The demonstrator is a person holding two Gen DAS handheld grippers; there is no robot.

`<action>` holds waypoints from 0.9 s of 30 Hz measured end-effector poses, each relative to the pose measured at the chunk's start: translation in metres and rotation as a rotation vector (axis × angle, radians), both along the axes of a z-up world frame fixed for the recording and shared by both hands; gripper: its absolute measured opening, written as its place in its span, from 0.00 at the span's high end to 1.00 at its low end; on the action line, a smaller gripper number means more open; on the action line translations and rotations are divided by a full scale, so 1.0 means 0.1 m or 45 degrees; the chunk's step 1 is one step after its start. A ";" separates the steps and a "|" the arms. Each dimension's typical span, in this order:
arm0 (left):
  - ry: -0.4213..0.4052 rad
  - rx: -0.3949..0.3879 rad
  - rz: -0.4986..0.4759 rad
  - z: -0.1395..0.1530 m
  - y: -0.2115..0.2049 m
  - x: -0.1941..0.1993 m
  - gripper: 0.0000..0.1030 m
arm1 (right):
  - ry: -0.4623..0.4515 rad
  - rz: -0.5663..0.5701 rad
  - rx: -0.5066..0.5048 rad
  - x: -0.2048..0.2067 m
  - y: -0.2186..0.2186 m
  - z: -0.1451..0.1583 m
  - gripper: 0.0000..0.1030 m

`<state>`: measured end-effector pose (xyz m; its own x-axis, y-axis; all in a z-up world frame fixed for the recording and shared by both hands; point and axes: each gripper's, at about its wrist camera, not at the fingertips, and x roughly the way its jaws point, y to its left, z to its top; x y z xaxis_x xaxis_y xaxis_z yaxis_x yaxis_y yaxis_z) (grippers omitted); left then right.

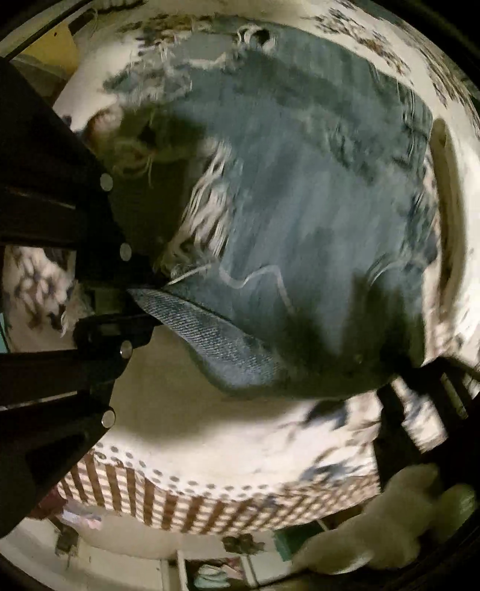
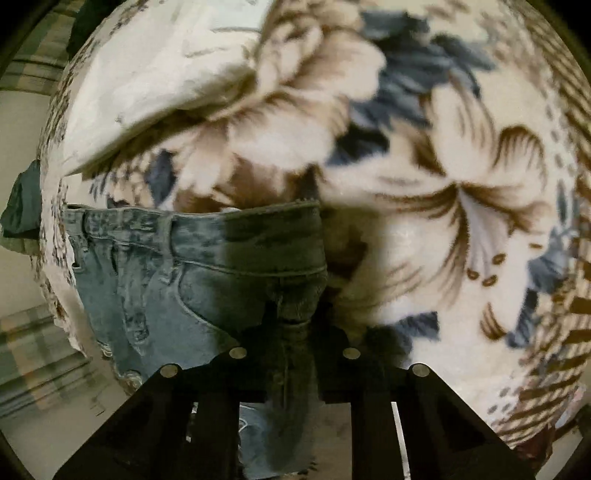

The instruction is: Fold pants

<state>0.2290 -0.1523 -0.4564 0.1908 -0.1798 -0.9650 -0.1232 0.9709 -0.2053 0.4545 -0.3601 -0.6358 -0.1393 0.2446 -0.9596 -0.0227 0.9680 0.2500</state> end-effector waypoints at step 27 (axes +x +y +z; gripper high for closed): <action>-0.063 -0.011 0.498 0.09 2.15 -0.35 0.92 | -0.091 0.271 -0.015 0.02 3.06 0.83 0.84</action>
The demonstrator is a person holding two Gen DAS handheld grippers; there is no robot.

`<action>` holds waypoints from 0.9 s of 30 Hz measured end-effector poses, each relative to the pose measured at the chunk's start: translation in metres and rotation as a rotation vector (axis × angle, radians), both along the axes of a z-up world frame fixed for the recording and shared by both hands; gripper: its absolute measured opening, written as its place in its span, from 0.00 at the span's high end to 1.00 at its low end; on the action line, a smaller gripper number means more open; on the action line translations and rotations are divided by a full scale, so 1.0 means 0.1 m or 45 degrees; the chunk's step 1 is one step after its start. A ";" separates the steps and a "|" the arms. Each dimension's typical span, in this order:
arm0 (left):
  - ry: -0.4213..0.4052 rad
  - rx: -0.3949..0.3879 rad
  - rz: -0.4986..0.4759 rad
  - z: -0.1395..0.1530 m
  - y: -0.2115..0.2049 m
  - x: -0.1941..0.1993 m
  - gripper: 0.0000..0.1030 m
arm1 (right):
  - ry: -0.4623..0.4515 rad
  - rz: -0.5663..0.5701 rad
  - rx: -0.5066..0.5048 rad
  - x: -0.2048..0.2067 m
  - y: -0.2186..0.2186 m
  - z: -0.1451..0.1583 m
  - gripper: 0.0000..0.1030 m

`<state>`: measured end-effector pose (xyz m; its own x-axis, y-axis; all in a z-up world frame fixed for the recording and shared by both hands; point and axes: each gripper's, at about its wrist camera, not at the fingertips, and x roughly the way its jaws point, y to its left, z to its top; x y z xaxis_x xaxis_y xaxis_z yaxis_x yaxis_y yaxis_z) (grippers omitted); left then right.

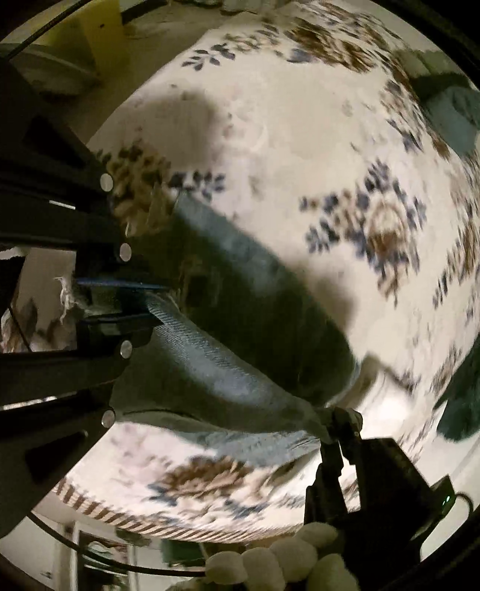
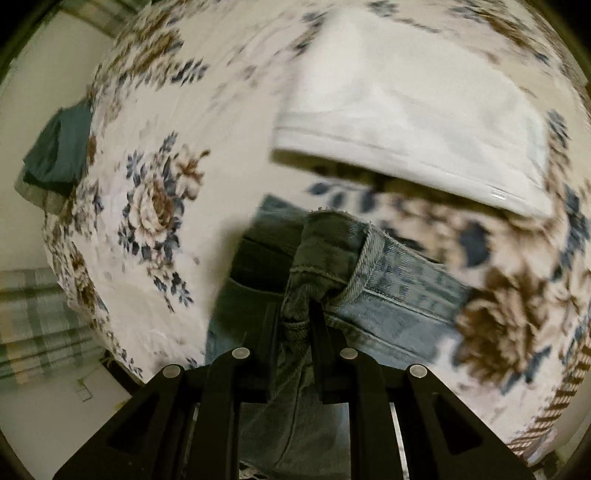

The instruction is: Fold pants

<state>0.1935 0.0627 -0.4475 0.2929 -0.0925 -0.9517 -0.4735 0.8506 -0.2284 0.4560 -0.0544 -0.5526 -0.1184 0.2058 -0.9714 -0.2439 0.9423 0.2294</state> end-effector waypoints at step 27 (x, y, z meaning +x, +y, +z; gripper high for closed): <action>0.003 -0.599 0.705 -0.60 -0.24 -0.56 0.25 | 0.079 0.077 0.118 -0.06 -0.99 -0.17 0.06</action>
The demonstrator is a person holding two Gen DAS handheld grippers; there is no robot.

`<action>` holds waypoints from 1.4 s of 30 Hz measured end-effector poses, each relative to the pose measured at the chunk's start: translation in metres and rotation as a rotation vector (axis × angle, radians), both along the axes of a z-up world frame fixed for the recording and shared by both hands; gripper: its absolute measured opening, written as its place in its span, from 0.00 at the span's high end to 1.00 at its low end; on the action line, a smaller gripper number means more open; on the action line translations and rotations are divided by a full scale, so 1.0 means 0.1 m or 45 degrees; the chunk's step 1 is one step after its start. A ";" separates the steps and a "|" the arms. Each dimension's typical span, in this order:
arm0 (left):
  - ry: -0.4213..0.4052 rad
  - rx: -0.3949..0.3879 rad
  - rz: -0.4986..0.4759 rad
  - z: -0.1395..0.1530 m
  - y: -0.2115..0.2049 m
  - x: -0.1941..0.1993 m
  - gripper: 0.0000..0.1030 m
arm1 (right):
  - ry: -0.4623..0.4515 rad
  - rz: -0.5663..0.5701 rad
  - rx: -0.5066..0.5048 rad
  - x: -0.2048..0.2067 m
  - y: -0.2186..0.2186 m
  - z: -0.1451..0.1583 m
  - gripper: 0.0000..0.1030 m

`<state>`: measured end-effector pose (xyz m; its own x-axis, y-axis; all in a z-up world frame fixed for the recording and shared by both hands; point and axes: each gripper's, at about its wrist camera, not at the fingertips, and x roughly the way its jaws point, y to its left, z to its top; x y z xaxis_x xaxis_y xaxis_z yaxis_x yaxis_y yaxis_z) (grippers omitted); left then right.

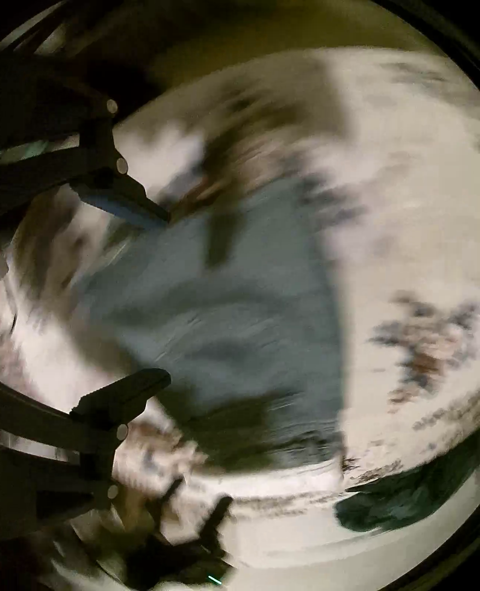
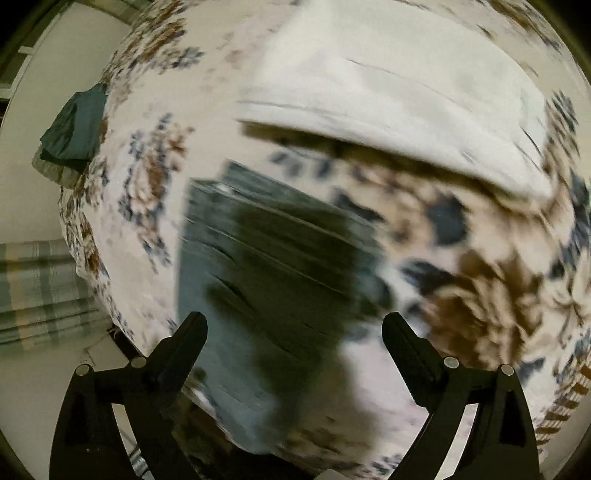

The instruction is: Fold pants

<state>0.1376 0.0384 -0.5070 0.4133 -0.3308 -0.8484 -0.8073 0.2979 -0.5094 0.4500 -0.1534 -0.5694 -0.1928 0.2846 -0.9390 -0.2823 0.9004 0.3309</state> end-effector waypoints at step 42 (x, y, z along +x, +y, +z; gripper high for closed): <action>0.086 0.253 0.210 -0.04 0.34 0.04 0.25 | -0.334 0.750 -0.086 0.24 1.77 -0.29 0.72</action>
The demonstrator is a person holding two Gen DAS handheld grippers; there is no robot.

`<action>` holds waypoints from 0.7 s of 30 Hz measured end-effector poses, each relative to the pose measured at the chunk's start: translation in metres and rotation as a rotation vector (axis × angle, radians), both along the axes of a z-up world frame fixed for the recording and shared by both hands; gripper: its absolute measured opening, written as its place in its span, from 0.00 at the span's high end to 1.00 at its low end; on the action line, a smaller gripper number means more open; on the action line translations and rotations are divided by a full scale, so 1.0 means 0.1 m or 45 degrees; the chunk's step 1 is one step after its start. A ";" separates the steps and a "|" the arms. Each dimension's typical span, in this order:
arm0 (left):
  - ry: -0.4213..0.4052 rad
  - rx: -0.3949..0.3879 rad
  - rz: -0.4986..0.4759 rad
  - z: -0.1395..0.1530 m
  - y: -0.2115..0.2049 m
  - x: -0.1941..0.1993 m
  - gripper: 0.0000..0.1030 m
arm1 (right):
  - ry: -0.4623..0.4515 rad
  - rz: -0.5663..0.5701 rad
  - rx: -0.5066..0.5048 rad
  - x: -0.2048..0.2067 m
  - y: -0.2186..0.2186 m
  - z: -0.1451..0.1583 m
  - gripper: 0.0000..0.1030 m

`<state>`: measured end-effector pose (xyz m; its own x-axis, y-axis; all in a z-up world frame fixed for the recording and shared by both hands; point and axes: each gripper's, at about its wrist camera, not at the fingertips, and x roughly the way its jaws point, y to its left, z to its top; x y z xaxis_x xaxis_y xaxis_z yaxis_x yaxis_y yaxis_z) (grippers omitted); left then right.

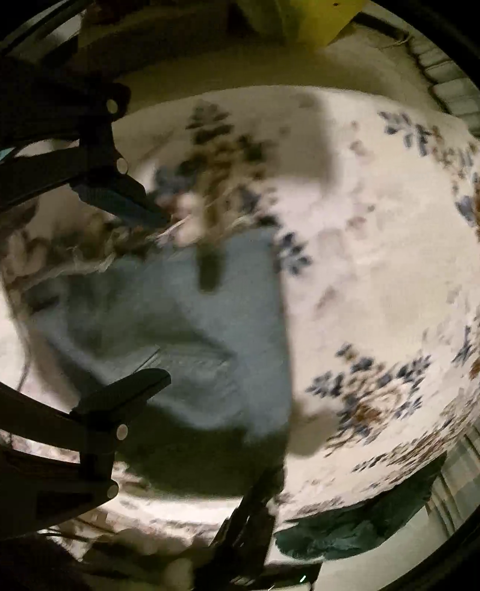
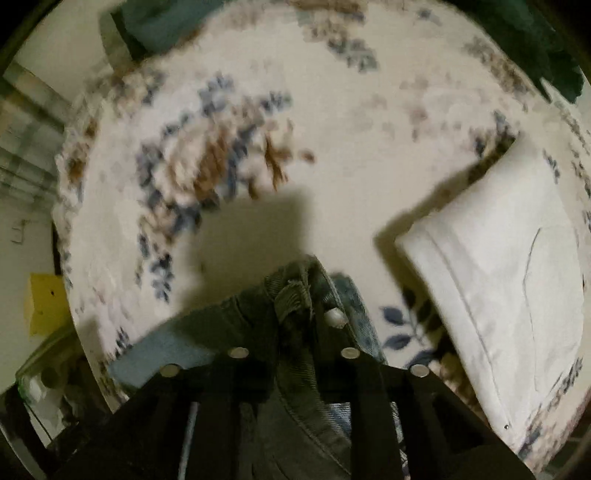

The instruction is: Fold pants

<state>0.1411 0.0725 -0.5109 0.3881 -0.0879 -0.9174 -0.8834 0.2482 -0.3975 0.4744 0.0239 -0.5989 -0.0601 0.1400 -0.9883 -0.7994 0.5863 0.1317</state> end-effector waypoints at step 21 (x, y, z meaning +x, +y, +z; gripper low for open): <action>-0.310 -0.739 0.911 -0.99 -0.93 -0.30 0.26 | 0.533 -0.515 0.272 -0.30 -2.00 -0.30 0.10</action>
<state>0.1113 -0.0208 -0.6096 0.7009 -0.1721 -0.6922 -0.6262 -0.6130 -0.4817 0.4443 -0.1761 -0.6288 -0.3375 0.4247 -0.8401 -0.3743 0.7583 0.5337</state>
